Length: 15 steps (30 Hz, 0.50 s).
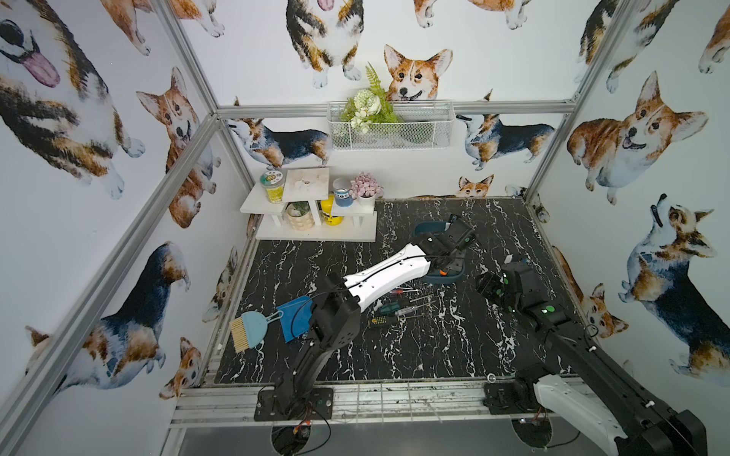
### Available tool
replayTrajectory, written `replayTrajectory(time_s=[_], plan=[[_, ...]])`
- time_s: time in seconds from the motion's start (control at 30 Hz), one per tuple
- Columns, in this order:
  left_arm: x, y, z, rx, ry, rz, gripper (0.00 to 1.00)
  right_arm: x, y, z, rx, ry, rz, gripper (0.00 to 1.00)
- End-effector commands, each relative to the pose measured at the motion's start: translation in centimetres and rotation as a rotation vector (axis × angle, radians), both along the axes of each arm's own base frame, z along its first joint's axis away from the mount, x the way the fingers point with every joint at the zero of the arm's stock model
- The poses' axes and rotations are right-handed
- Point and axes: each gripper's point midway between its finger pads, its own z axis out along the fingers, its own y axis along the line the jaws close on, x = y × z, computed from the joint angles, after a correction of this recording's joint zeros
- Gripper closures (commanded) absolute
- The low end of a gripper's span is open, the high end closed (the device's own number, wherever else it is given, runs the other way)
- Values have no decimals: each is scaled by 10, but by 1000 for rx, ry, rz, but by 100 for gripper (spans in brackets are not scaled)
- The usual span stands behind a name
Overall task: Put the screwdriver on the desktop into the storage box
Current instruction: Place the screwdriver in the storage box.
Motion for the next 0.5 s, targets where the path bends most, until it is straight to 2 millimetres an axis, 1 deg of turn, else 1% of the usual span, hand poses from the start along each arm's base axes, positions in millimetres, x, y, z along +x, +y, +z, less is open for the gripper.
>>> replayTrajectory(time_s=[0.0, 0.07, 0.1, 0.17, 0.2, 0.27, 0.37, 0.47], plan=[[20, 10, -13, -2, 60, 132, 100, -4, -7, 5, -37, -9, -9, 43], [35, 6, -22, -11, 69, 164, 100, -8, -11, 5, -42, -14, -22, 43], [39, 4, -27, -9, 70, 173, 100, -10, -12, 5, -41, -18, -27, 43], [46, -2, -43, -4, 89, 172, 100, -12, -14, 6, -38, -23, -39, 43], [48, -4, -49, -1, 98, 172, 100, -13, -14, 6, -35, -24, -41, 43], [49, -4, -70, 23, 132, 174, 100, -14, -15, 6, -33, -27, -47, 43], [45, -1, -99, 58, 181, 193, 100, -14, -17, 6, -33, -27, -57, 43], [44, -1, -113, 66, 202, 207, 100, -13, -16, 7, -26, -25, -65, 44]])
